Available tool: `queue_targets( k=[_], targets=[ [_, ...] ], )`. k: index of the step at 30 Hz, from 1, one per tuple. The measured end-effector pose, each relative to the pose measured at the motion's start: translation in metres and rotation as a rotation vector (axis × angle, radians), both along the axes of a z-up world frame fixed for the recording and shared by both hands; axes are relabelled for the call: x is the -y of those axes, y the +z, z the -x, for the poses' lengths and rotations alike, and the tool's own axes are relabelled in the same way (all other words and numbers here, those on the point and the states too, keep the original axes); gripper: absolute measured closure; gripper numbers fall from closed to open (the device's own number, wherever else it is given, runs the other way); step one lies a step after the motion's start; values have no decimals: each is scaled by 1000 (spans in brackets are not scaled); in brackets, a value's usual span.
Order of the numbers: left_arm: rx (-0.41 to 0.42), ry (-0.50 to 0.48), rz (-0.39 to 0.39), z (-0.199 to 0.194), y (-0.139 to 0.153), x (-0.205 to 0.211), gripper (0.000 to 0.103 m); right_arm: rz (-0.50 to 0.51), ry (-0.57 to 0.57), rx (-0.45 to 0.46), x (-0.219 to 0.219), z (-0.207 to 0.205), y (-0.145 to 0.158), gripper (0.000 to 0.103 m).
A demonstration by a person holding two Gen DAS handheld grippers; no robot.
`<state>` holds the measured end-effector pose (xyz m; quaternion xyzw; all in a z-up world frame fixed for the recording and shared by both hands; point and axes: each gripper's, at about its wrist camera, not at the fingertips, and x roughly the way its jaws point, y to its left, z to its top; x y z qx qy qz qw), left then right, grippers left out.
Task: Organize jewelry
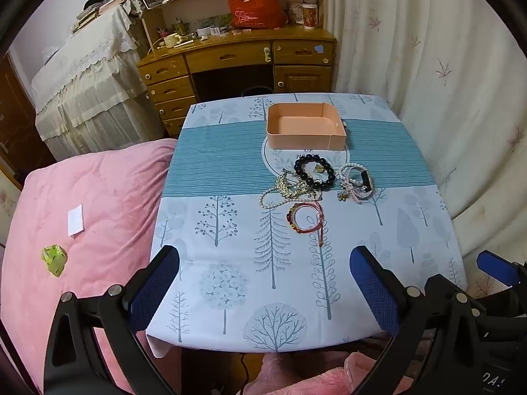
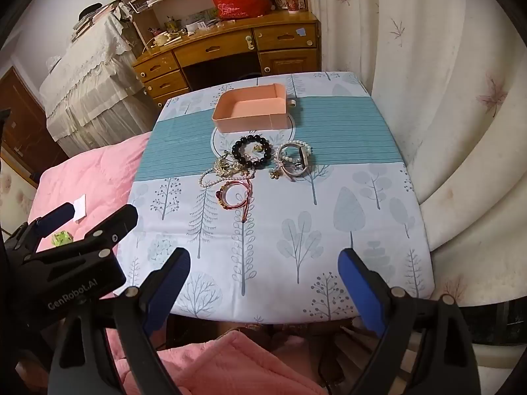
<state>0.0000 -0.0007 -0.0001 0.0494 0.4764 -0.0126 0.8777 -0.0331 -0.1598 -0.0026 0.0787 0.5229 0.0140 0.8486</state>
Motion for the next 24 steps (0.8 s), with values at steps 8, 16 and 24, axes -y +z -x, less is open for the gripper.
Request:
queue_targets(
  k=[8, 16, 24],
  targets=[
    [-16, -1, 12, -1, 2, -3, 1, -5, 1, -2, -1, -4, -3, 11],
    [-19, 1, 14, -4, -2, -5, 1, -3, 1, -6, -3, -9, -3, 11],
    [-29, 4, 20, -8, -4, -8, 1, 0, 3, -8, -3, -8, -3, 11]
  ],
)
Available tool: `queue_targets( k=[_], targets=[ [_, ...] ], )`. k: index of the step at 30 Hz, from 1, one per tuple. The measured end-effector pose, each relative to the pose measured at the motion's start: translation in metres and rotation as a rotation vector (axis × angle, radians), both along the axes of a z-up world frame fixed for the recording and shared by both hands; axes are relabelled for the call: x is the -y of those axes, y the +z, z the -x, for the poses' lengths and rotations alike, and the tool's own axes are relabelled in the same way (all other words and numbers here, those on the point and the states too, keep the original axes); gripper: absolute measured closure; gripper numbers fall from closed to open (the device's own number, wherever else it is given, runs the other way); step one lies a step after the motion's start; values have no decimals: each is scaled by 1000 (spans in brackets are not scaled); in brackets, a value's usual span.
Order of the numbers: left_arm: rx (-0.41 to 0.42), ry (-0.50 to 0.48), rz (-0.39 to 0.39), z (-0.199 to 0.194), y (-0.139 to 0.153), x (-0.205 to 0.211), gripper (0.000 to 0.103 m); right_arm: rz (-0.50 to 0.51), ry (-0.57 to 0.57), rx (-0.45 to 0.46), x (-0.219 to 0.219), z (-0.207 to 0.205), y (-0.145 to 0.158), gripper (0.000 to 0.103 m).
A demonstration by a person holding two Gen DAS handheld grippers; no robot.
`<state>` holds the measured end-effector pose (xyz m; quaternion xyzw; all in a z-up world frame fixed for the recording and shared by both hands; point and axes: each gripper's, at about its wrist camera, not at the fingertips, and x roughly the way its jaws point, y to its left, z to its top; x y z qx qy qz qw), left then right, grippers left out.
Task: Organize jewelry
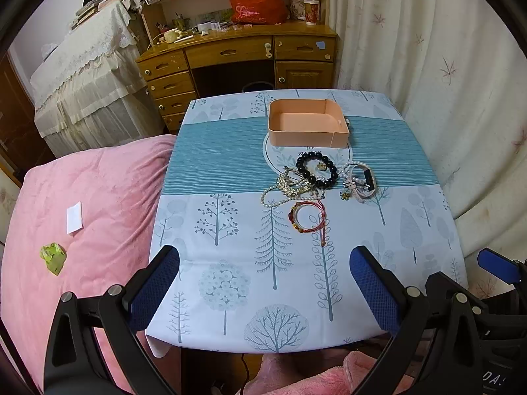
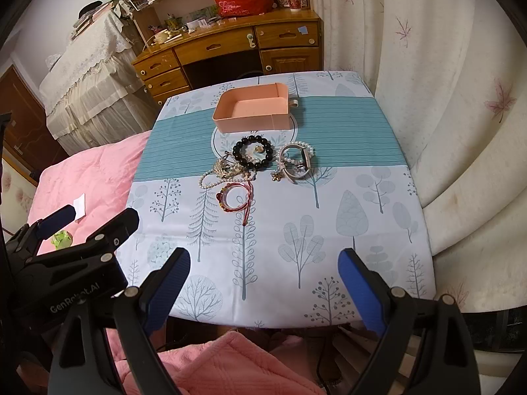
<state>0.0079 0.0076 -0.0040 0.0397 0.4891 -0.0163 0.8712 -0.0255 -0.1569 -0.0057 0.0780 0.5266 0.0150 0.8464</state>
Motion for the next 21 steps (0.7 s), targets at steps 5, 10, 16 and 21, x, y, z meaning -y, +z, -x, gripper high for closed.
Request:
queue_targets(
  k=[5, 10, 16, 21],
  targets=[
    [-1, -1, -1, 0, -1, -1, 1, 0, -1, -2, -2, -1, -1, 11],
    [-1, -2, 0, 0, -3, -1, 1, 1, -1, -2, -2, -1, 0, 11],
    [-4, -3, 2, -1, -3, 0, 1, 1, -2, -2, -3, -1, 0, 11],
    [-4, -4, 9, 0, -3, -2, 1, 2, -1, -3, -3, -1, 0, 11]
  ],
)
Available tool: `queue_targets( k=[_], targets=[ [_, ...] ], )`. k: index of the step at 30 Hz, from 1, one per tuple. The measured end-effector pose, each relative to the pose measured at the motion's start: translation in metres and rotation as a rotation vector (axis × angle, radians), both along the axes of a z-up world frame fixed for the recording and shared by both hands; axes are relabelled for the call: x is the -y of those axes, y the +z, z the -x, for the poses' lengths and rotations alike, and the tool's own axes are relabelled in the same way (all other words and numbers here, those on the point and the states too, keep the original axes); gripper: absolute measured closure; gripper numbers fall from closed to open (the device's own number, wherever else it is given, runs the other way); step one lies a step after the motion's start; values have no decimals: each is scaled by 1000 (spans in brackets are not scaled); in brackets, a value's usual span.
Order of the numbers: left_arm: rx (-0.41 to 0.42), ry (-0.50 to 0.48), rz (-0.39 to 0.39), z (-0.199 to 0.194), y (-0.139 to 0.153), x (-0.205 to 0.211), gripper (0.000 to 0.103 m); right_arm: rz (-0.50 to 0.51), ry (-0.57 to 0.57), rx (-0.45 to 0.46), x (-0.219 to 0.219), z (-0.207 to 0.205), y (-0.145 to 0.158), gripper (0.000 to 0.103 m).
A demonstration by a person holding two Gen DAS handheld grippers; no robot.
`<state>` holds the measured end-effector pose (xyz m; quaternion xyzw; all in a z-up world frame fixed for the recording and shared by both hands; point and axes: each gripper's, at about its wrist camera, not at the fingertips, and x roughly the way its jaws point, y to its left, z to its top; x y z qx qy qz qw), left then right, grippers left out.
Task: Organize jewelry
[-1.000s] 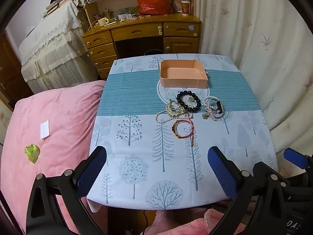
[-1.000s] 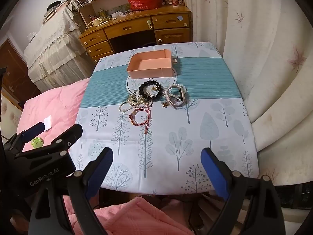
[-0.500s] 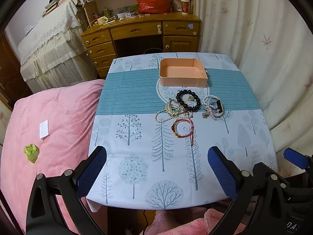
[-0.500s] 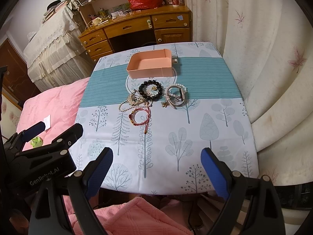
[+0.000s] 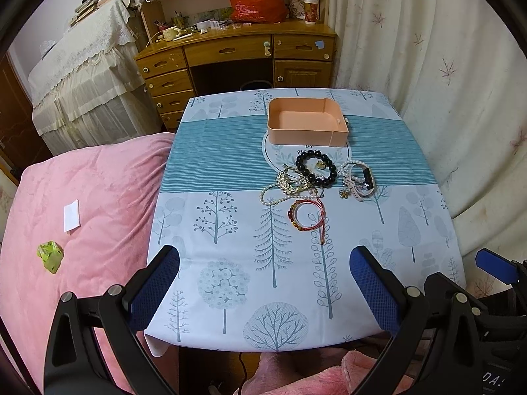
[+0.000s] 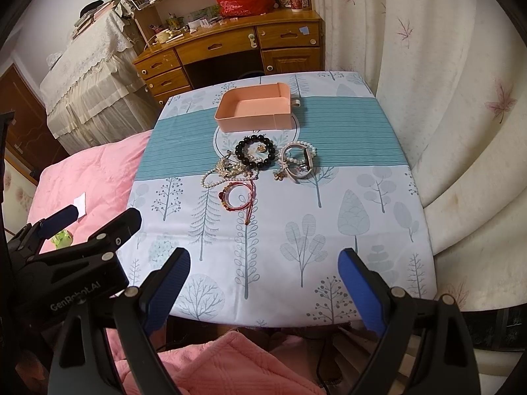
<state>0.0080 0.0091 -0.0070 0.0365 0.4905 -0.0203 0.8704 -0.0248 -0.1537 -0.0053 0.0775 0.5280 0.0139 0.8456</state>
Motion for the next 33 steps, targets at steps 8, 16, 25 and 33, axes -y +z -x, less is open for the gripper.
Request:
queue_targets(
  k=[8, 16, 25, 33],
  targets=[
    [0, 0, 1, 0, 0, 0, 1, 1, 0, 2, -1, -1, -1, 11],
    [0, 0, 2, 0, 0, -1, 1, 0, 2, 0, -1, -1, 0, 11],
    [1, 0, 1, 1, 0, -1, 1, 1, 2, 0, 0, -2, -1, 11],
    [-1, -3, 2, -1, 0, -3, 1, 3, 0, 0, 0, -4, -2, 11]
  ],
)
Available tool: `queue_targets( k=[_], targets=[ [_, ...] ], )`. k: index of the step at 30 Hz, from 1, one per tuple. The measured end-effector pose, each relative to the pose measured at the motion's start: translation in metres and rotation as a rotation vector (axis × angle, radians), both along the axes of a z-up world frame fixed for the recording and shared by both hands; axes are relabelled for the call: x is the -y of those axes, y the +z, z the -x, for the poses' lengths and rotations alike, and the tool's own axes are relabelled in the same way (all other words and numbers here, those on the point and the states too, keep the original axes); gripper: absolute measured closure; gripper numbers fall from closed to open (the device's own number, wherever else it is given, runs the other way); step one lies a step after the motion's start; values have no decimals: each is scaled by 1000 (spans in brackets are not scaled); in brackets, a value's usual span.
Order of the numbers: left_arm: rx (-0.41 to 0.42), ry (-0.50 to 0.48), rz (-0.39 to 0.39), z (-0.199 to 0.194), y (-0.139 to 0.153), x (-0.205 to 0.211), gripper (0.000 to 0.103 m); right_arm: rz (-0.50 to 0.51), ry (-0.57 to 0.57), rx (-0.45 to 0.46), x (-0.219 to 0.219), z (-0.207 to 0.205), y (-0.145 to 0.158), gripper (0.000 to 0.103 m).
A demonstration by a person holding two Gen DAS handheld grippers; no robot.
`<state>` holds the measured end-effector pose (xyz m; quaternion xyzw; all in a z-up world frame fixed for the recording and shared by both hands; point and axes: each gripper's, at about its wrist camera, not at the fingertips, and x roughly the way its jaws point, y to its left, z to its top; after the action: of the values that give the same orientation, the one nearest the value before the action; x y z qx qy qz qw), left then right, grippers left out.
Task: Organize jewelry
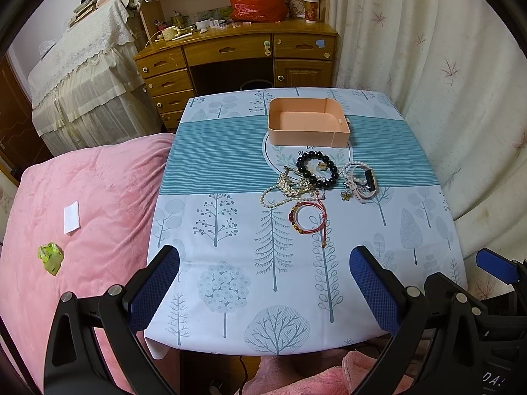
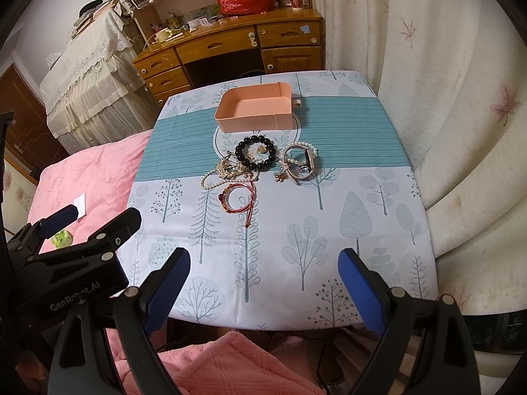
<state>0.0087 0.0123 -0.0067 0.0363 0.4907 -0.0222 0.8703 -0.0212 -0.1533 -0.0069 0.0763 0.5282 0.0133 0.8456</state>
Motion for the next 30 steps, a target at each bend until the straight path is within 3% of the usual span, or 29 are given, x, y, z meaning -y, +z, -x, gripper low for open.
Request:
queue_targets(
  k=[18, 25, 30],
  targets=[
    [-30, -28, 6, -16, -7, -1, 1, -7, -1, -6, -5, -11, -8, 11],
    [-146, -90, 49, -21, -37, -11, 1, 12, -62, -16, -7, -5, -21, 11],
    [-192, -184, 11, -21, -71, -18, 1, 94, -94, 11, -13, 3, -41, 11]
  ],
)
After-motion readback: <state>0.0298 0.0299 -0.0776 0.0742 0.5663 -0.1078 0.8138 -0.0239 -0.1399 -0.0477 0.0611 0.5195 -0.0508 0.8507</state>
